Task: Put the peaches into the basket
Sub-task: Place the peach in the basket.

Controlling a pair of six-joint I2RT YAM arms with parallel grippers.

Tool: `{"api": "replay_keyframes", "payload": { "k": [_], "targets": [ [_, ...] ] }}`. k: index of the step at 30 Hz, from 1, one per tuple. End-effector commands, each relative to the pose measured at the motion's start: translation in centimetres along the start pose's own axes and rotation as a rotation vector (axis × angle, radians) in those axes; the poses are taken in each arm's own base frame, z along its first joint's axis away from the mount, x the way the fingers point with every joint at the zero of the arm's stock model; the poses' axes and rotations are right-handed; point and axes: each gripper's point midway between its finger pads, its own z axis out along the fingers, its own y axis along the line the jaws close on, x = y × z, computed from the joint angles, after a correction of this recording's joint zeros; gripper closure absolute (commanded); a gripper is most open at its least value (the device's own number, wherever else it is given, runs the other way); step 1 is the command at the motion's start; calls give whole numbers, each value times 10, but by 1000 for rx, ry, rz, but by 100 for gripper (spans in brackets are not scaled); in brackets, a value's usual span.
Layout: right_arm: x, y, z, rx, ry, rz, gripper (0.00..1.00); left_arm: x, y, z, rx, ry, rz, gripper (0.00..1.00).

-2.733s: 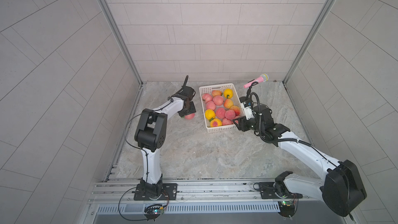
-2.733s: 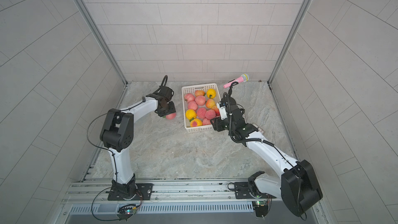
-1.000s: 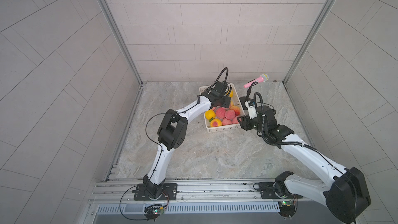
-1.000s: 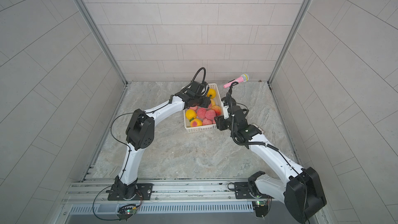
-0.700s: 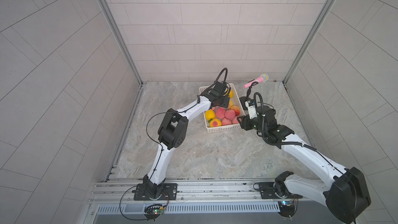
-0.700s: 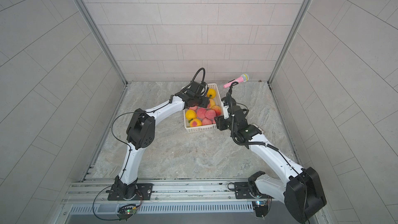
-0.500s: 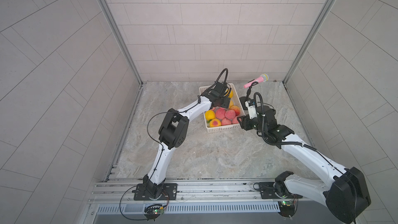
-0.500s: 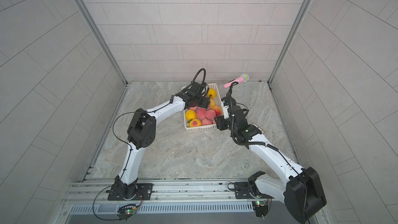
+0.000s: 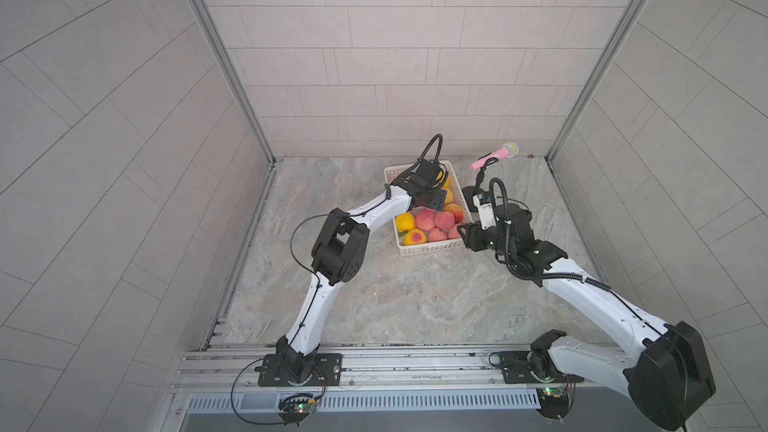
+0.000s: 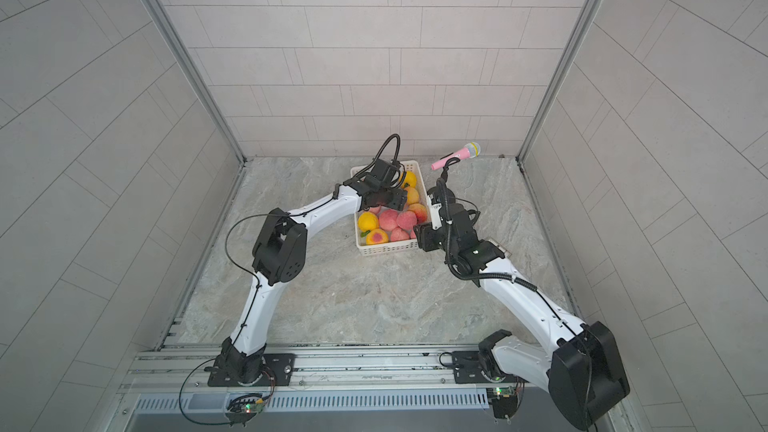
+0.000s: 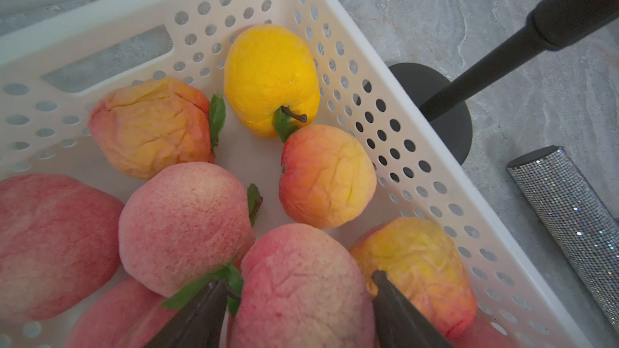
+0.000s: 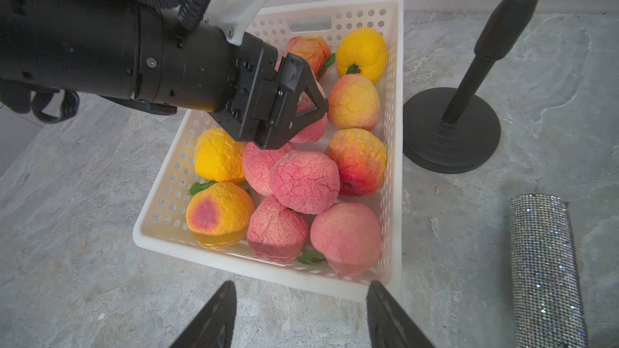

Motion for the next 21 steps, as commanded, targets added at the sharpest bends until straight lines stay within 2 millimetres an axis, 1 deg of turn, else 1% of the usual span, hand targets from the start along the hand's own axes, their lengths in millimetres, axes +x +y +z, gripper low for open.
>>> {"api": "replay_keyframes", "payload": {
  "k": [1,7,11,16,21],
  "targets": [
    [-8,-5,-4,28,-28,17,36,-32,-6,-33,11,-74,16,23],
    [-12,-11,-5,41,-40,50,36,-51,-12,-64,37,-128,13,21],
    [-16,-16,-5,54,-47,69,36,-56,-12,-83,37,-153,4,20],
    [-16,-25,-2,56,-36,139,36,-53,-7,-109,35,-184,-18,20],
    [-15,-34,3,72,-29,161,35,-44,2,-132,24,-193,-39,20]
  ]
}}
